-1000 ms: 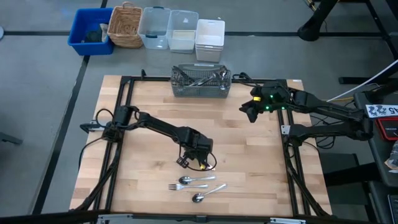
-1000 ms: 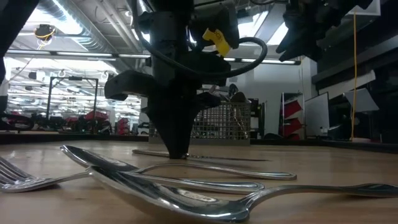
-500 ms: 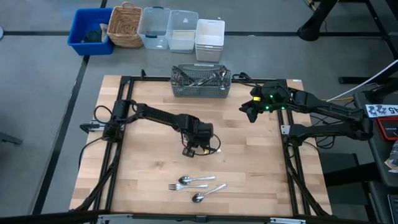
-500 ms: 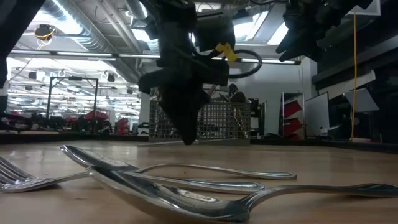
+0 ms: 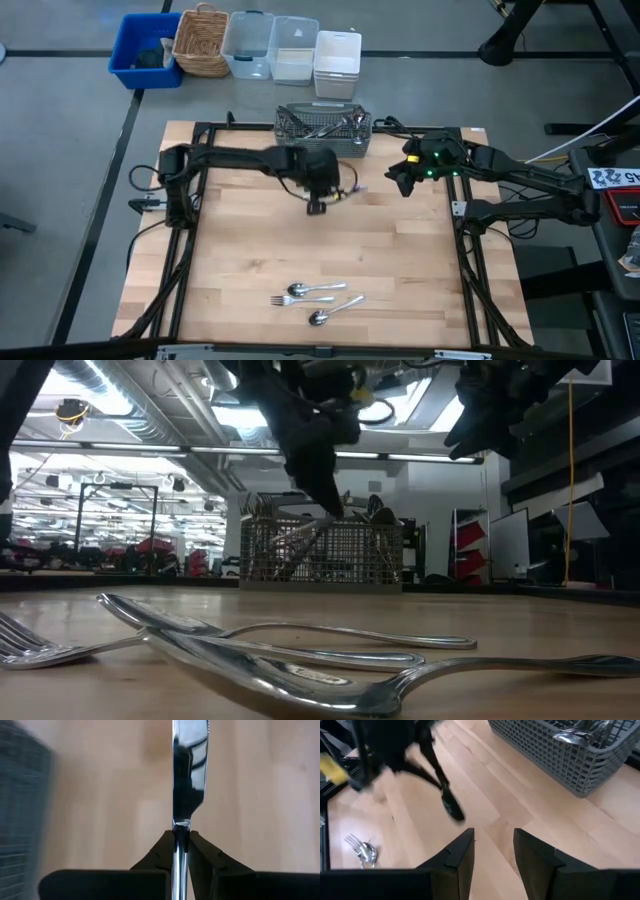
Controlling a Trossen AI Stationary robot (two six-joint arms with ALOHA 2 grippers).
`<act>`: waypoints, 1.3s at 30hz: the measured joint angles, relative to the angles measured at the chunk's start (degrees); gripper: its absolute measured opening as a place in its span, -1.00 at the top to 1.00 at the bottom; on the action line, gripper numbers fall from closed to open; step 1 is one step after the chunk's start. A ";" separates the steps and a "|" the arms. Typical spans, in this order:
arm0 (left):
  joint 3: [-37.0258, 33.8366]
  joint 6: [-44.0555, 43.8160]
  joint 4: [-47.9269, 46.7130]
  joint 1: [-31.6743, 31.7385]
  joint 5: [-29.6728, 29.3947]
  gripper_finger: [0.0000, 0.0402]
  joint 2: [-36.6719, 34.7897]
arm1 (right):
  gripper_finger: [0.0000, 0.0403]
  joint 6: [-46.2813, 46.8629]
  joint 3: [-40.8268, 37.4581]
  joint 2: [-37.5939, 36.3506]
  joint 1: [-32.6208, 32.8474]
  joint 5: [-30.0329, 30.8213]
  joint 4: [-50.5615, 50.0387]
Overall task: Sort silverware
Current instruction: Put the silver knife into the dishwasher utensil holder
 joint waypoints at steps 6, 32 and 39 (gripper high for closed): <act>0.02 -1.54 2.98 5.25 0.06 0.88 -5.40 | 0.31 -1.39 0.00 -0.40 -0.04 1.88 0.01; 0.04 -4.39 26.51 27.24 -0.22 0.88 -4.29 | 0.31 -1.62 0.01 -0.87 -0.02 6.06 0.22; -0.02 -4.54 26.39 26.22 -0.17 0.88 -0.88 | 0.31 -1.60 0.02 -0.85 -0.02 6.54 0.22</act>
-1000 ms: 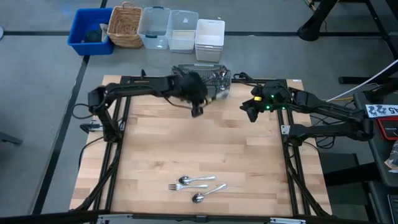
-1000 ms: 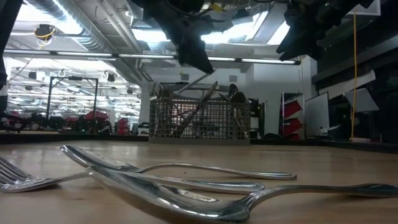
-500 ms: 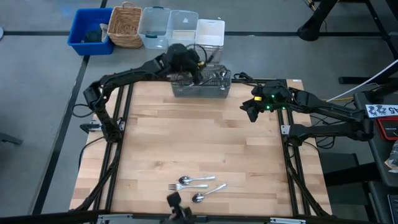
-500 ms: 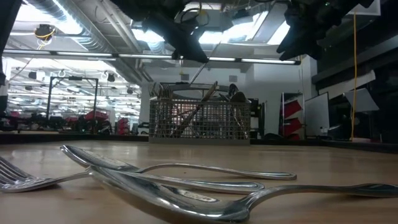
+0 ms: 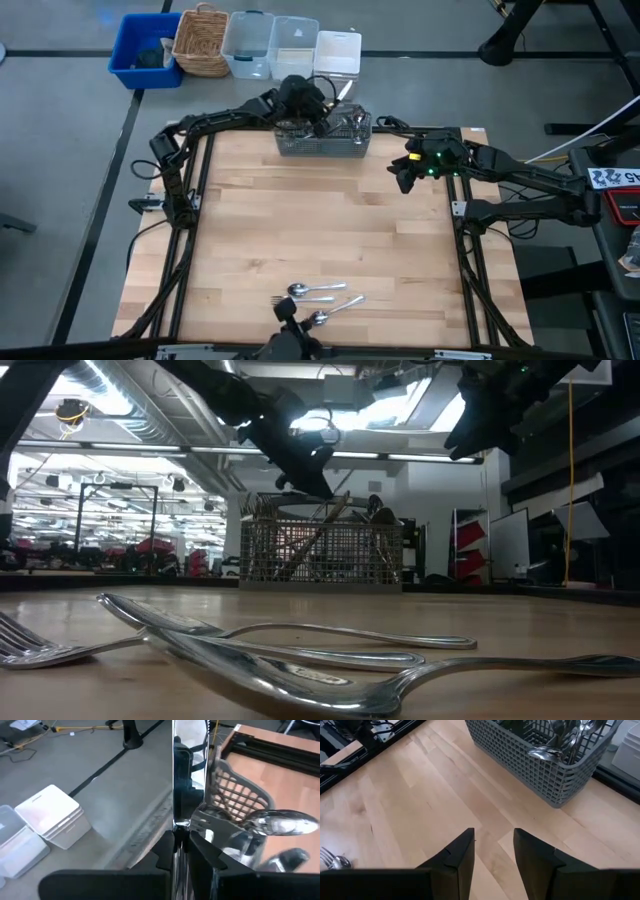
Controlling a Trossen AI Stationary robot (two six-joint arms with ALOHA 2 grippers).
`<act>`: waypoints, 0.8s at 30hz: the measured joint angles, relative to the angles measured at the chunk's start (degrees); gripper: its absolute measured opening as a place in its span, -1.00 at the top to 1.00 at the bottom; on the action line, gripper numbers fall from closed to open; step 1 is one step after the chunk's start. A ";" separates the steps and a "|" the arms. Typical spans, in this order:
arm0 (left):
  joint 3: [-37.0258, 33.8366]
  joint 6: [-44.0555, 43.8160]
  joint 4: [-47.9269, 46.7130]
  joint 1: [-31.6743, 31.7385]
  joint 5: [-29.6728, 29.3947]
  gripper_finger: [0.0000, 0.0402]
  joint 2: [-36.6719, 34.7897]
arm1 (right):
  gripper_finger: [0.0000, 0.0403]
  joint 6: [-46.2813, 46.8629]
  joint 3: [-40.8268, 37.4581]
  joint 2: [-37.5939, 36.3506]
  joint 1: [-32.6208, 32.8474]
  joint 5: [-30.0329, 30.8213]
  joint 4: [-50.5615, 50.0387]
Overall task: Sort silverware
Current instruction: Put the silver knife into the dishwasher utensil holder
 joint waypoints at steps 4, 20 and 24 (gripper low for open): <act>0.00 -0.10 -0.29 -1.05 0.00 0.88 -0.01 | 0.31 0.02 0.00 0.00 0.00 -0.01 -0.02; -12.39 -4.58 10.68 -2.28 -4.04 0.88 -0.92 | 0.31 0.04 0.00 0.00 0.02 0.01 -0.02; -14.75 -3.07 14.60 -2.68 -3.93 0.88 -0.97 | 0.31 0.04 0.00 0.00 0.02 0.02 -0.02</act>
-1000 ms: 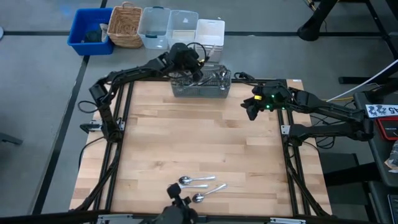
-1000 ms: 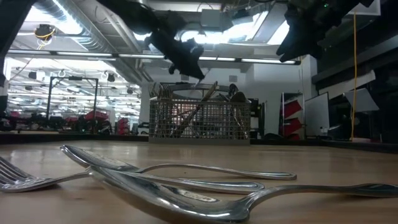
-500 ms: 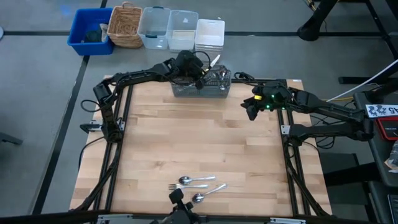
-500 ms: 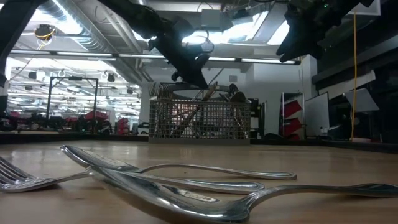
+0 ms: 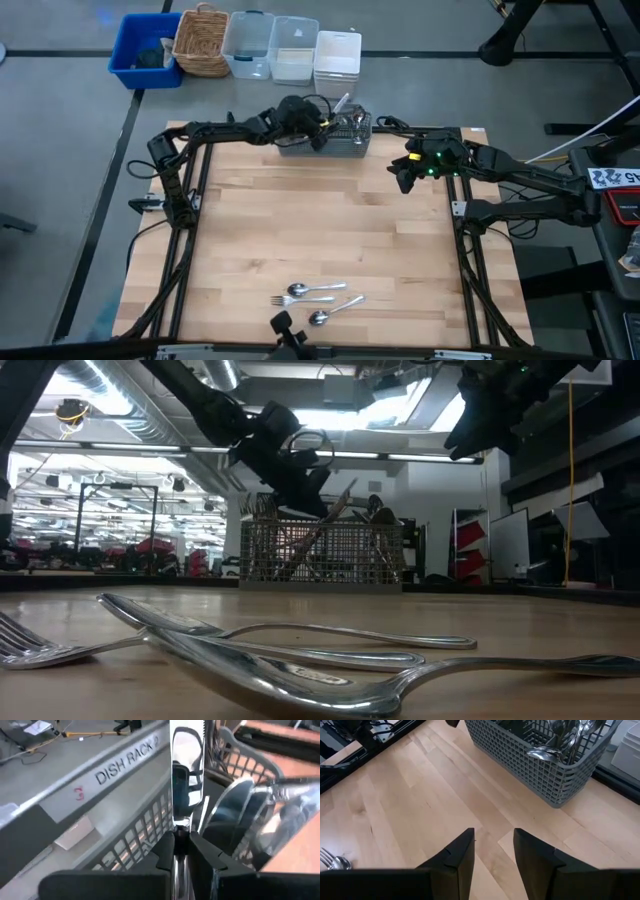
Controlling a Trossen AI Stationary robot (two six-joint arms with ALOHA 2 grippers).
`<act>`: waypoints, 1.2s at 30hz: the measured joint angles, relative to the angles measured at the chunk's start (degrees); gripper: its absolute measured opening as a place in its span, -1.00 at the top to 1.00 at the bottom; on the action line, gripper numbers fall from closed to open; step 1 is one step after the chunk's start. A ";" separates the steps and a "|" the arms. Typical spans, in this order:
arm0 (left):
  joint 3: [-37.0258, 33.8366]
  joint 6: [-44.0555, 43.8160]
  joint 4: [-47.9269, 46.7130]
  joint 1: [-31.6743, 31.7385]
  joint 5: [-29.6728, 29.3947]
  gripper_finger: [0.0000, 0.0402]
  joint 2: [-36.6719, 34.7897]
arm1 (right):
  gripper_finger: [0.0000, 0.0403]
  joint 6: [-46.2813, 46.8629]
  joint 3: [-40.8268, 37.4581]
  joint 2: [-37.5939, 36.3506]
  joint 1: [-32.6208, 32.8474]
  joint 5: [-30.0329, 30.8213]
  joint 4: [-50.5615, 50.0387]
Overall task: Sort silverware
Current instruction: Put the silver knife into the dishwasher utensil holder, then put the silver spoon into the dishwasher utensil holder
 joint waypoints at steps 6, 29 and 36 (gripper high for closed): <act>-0.20 4.04 -2.37 -1.08 -0.14 0.88 0.01 | 0.31 0.00 0.00 0.00 0.00 0.00 0.00; -0.77 3.81 -12.96 -1.86 -3.06 0.18 -7.53 | 0.31 0.20 0.00 0.02 0.00 -0.02 0.14; -0.69 1.06 -15.35 -2.13 -3.05 0.23 -13.74 | 0.31 0.54 0.00 0.02 0.00 -1.52 3.60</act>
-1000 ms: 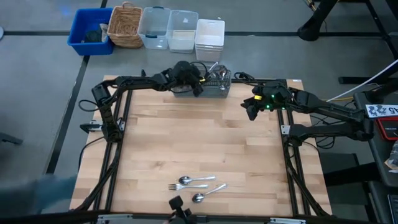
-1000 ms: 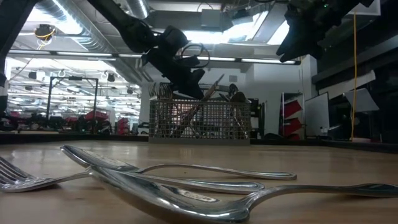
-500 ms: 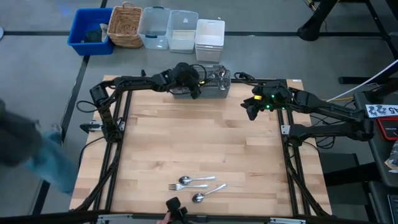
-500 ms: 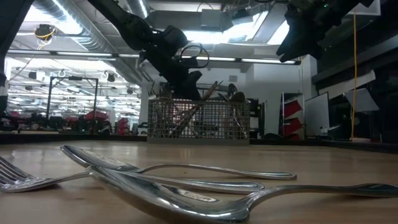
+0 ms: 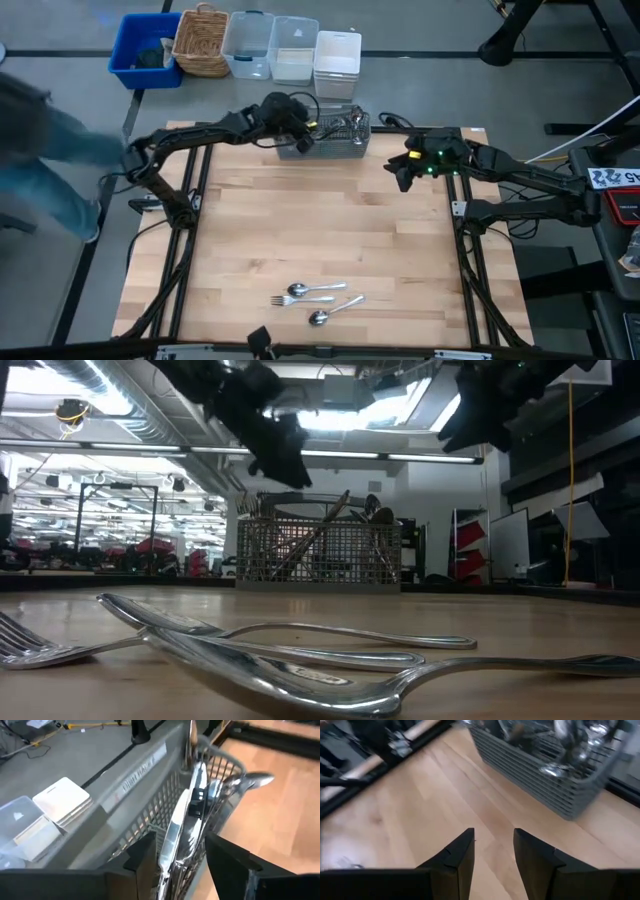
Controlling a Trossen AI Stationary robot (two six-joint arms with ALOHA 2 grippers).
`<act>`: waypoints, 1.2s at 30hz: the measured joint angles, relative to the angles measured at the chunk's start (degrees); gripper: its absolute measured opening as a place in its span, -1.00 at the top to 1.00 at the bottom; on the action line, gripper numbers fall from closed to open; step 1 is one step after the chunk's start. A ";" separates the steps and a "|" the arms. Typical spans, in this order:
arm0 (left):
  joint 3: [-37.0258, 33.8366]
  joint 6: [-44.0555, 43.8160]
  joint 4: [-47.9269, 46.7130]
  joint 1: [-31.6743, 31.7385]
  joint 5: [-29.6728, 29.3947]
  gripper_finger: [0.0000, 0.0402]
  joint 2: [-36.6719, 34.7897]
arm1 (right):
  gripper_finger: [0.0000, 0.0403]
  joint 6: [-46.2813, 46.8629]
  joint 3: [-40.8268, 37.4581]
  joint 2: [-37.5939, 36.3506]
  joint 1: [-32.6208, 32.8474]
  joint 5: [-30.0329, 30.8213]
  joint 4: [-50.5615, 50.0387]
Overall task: Sort silverware
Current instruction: Put the silver spoon into the dishwasher utensil holder
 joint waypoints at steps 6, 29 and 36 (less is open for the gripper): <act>0.12 -1.27 -8.92 -1.81 2.27 0.26 -6.22 | 0.31 0.45 0.00 1.33 0.02 -8.00 7.47; -19.36 -30.34 -20.00 -22.02 9.32 0.26 -34.57 | 0.31 -6.42 0.02 28.91 26.03 -12.66 32.82; -21.86 -33.83 -19.40 -31.81 9.19 0.26 -34.67 | 0.31 -7.75 1.11 37.81 35.60 -4.12 37.84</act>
